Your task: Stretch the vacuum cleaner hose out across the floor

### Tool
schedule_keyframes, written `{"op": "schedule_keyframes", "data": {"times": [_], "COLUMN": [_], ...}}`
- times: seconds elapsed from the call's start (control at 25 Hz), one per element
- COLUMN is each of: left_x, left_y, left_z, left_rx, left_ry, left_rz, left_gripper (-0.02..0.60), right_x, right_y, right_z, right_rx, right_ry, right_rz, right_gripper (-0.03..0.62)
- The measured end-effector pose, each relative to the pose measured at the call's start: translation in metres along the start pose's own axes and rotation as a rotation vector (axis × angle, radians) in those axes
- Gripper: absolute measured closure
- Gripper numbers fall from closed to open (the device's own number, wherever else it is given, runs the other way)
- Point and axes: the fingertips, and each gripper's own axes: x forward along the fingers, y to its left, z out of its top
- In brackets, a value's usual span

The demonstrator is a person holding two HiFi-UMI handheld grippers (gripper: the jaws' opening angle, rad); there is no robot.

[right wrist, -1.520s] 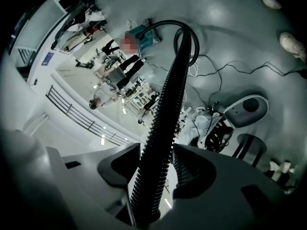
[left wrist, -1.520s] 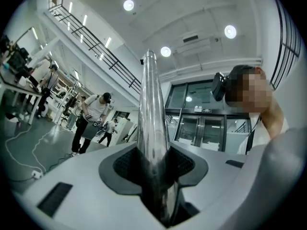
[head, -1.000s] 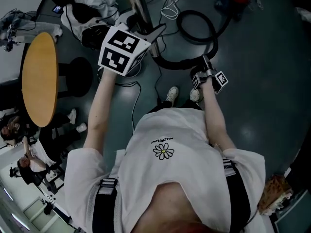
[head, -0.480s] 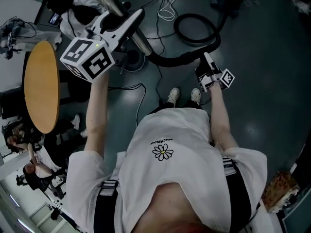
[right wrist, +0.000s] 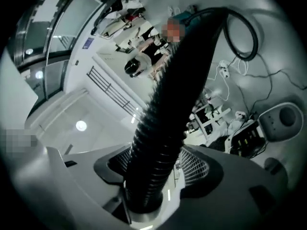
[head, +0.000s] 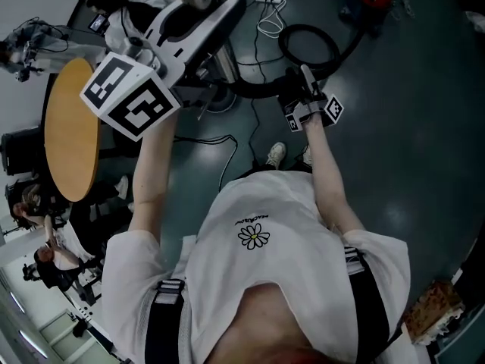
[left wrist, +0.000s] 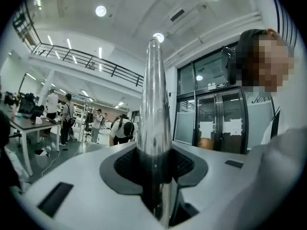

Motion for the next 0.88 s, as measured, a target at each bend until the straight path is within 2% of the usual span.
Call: {"op": "schedule_keyframes", "data": {"times": [0.08,0.16,0.28,0.44,0.56,0.68,0.72,0.76,0.8,0.88], "left_x": [0.000,-0.001,-0.004,-0.008,-0.005,0.001,0.004,0.007,0.011,0.015], "left_y": [0.002,0.007,0.013,0.016,0.007,0.002,0.004,0.007,0.013,0.027], "left_z": [-0.002,-0.007,-0.012,0.000,-0.001,-0.009,-0.013,-0.020,-0.029,-0.055], "left_rx": [-0.016,-0.005,-0.010,-0.021,0.000,0.028,0.071,0.157,0.290,0.575], "left_ry": [0.001,0.013,0.016,-0.051,-0.060,-0.034,0.001,0.065,0.158,0.369], "left_rz": [-0.003,0.017,0.044,0.059,0.029,-0.007,0.001,0.031,0.086,0.203], "left_gripper": [0.434,0.434,0.434,0.436,0.436,0.436,0.436,0.436,0.434,0.372], "right_x": [0.017,0.021,0.007,-0.022,-0.040,-0.041,-0.041,-0.044,-0.050,-0.068], "right_y": [0.003,0.000,0.002,-0.006,-0.012,-0.016,-0.017,-0.017,-0.016,-0.011], "right_z": [-0.011,-0.014,-0.017,-0.029,-0.022,-0.005,0.001,0.009,0.019,0.042], "right_rx": [0.025,0.029,-0.014,-0.053,-0.035,0.009,0.012,0.005,-0.012,-0.060], "right_ry": [0.047,0.071,0.114,0.209,0.154,0.034,-0.007,-0.048,-0.092,-0.199], "right_rz": [0.039,0.030,-0.021,-0.118,-0.127,-0.108,-0.115,-0.132,-0.154,-0.187], "right_gripper": [0.319,0.321,0.321,0.319,0.319,0.321,0.349,0.372,0.382,0.393]}}
